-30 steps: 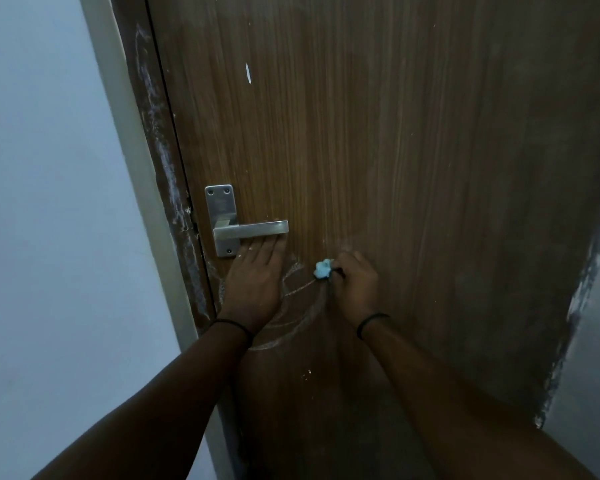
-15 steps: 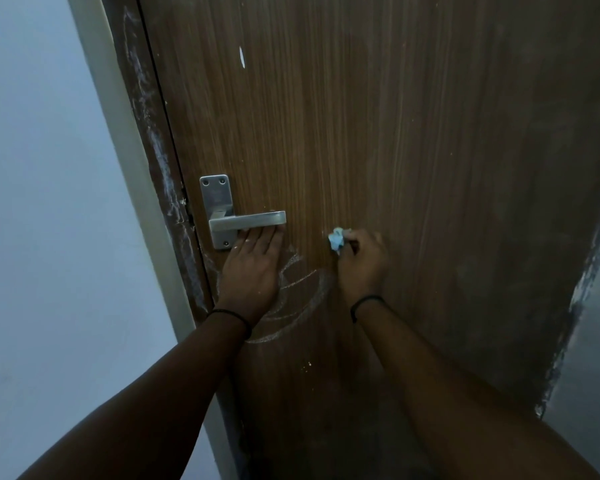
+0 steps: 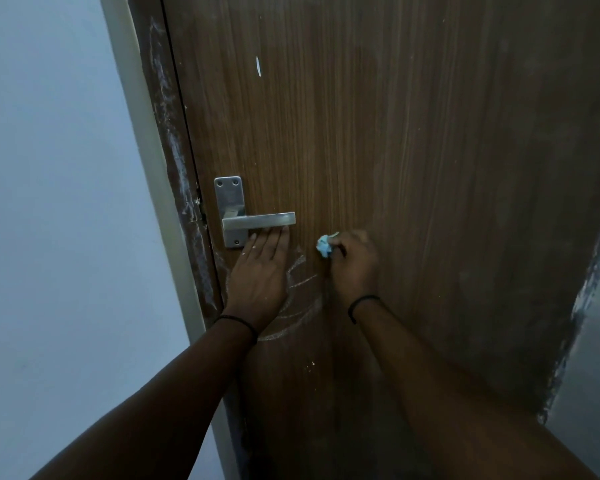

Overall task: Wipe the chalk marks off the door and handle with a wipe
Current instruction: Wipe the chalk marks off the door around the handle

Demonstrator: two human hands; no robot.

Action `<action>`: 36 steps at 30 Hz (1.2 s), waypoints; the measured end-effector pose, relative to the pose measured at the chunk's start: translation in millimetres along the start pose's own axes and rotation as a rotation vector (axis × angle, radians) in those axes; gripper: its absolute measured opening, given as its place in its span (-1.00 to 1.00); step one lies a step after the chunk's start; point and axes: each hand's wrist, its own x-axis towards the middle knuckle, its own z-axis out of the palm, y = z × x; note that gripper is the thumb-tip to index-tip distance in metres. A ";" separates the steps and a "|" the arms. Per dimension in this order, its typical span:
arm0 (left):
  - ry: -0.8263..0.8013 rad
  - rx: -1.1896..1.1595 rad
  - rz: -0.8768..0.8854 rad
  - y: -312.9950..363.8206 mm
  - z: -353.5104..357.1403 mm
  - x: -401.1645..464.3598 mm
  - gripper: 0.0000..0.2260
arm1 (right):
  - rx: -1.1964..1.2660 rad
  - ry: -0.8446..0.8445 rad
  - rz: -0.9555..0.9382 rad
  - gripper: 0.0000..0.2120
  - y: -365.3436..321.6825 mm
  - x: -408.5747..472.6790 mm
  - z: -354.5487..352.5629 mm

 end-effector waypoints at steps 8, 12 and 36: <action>0.065 -0.039 0.100 -25.8 1.2 -45.0 -0.52 | -0.068 -0.008 0.117 -0.84 24.4 -37.9 -0.7; 0.143 -0.073 0.099 -34.5 9.7 -67.8 -0.60 | -0.072 0.035 0.081 -0.86 13.5 -30.4 15.8; -0.126 -0.558 -0.710 -1.1 89.3 -155.0 -0.74 | -0.135 -0.060 -0.014 -0.89 35.3 -75.9 26.8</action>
